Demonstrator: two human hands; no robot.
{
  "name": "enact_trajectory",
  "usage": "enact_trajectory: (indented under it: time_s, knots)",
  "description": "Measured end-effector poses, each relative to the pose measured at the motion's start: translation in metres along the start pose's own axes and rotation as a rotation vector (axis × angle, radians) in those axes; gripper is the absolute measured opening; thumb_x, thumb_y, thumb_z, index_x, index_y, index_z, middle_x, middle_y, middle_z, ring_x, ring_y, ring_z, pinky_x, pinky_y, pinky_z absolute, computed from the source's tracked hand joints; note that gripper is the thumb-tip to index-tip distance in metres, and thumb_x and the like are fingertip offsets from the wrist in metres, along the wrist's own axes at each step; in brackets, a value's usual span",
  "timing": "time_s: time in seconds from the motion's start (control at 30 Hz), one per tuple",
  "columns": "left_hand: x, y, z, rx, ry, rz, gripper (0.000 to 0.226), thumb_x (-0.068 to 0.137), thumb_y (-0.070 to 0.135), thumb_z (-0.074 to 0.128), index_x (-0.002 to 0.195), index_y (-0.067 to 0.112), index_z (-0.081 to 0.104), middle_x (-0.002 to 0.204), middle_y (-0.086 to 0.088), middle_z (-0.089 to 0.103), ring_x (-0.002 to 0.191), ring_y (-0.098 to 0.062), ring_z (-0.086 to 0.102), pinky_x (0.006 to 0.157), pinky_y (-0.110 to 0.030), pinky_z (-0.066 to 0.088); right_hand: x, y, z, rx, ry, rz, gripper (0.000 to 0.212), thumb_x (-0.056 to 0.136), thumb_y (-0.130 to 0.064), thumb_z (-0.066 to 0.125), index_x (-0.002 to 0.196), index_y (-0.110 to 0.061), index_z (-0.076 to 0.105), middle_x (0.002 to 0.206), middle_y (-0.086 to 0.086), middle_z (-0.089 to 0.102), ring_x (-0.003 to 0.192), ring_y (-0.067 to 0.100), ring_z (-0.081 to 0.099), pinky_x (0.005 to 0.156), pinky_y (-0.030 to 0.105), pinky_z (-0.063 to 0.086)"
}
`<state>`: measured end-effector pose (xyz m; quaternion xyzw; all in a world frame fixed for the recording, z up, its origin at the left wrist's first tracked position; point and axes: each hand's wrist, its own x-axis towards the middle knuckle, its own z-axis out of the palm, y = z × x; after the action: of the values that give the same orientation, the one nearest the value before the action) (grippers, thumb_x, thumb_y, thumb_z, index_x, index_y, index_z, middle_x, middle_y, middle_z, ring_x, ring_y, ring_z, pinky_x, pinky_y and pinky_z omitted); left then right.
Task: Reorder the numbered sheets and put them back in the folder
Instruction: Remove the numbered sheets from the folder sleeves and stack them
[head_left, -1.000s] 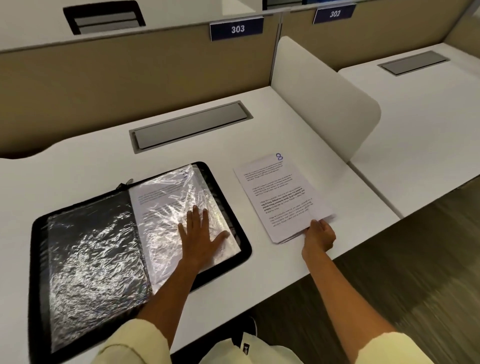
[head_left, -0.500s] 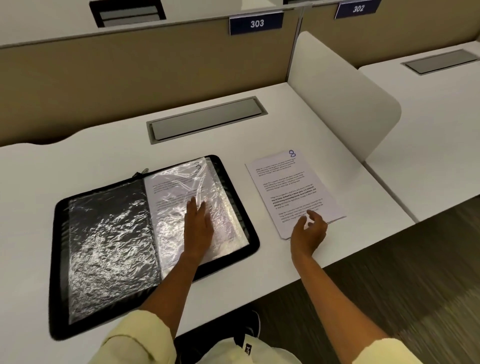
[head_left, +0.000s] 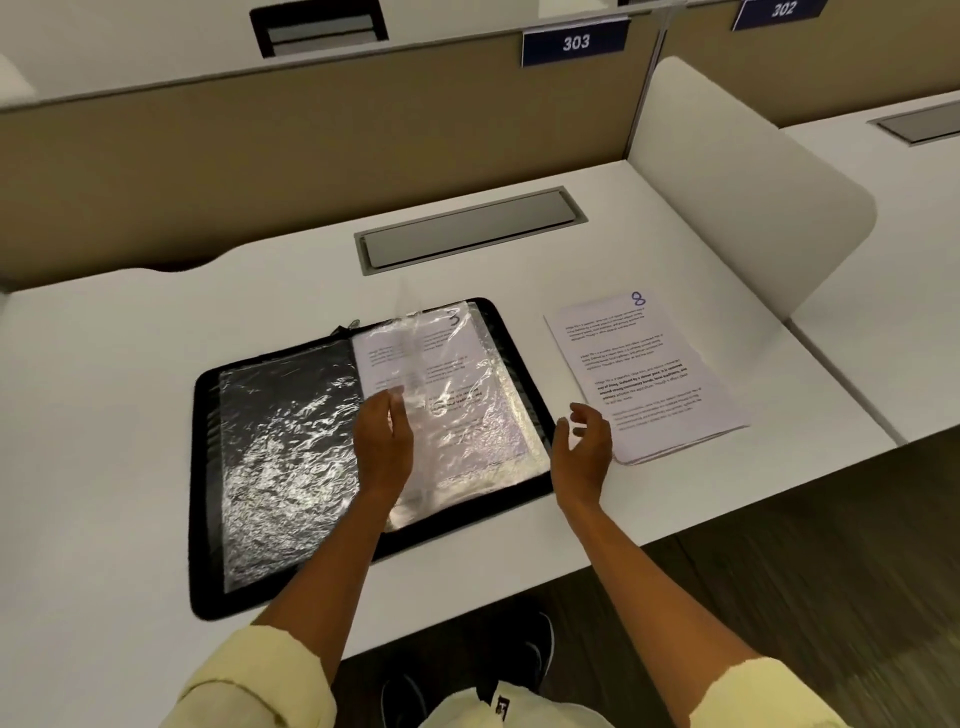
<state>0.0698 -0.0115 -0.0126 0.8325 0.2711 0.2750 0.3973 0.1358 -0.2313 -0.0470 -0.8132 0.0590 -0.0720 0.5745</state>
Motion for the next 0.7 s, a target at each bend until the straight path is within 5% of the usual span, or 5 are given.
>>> enact_trajectory:
  time_s: [0.2,0.37,0.47,0.63,0.7]
  knots:
    - [0.0,-0.043,-0.053,-0.11,0.029,-0.164,0.035,0.101,0.027,0.045,0.092,0.002,0.068,0.08,-0.008,0.06,0.076,-0.032,0.057,0.064,-0.032,0.04,-0.042,-0.002,0.026,-0.064,-0.068,0.01,0.027,0.098,-0.015,0.06,0.124,-0.013,0.058,0.112,-0.003,0.056,0.108,0.025,0.057,0.092,0.044,0.054]
    - [0.0,-0.077,-0.097,-0.152,0.006,-0.224,0.024,0.101,0.014,0.051,0.101,0.004,0.072,0.085,-0.007,0.065,0.076,-0.025,0.059,0.066,-0.032,0.048,-0.06,0.006,0.034,-0.148,-0.068,0.06,0.031,0.097,-0.016,0.061,0.128,-0.012,0.058,0.124,0.01,0.06,0.121,0.029,0.051,0.098,0.048,0.05]
    - [-0.004,-0.086,-0.116,-0.173,-0.007,-0.253,0.022,0.101,0.011,0.05,0.088,0.012,0.068,0.078,-0.006,0.06,0.067,-0.019,0.052,0.061,-0.028,0.039,-0.061,0.005,0.034,-0.178,-0.067,0.057,0.033,0.097,-0.014,0.063,0.129,-0.008,0.058,0.127,0.013,0.06,0.124,0.031,0.05,0.099,0.048,0.049]
    - [-0.006,-0.116,-0.14,-0.127,-0.04,-0.262,0.028,0.095,0.021,0.047,0.084,0.004,0.066,0.084,-0.011,0.065,0.079,-0.032,0.059,0.071,-0.043,0.046,-0.063,0.001,0.033,-0.207,-0.043,0.066,0.034,0.094,-0.009,0.066,0.127,-0.005,0.059,0.125,0.016,0.061,0.121,0.033,0.053,0.096,0.045,0.05]
    - [-0.007,-0.117,-0.151,-0.12,-0.061,-0.282,0.025,0.099,0.012,0.047,0.088,0.002,0.067,0.086,-0.009,0.063,0.077,-0.026,0.056,0.07,-0.039,0.046,-0.063,0.0,0.033,-0.217,-0.038,0.084,0.034,0.093,-0.008,0.067,0.126,-0.005,0.06,0.124,0.016,0.061,0.118,0.033,0.054,0.097,0.045,0.05]
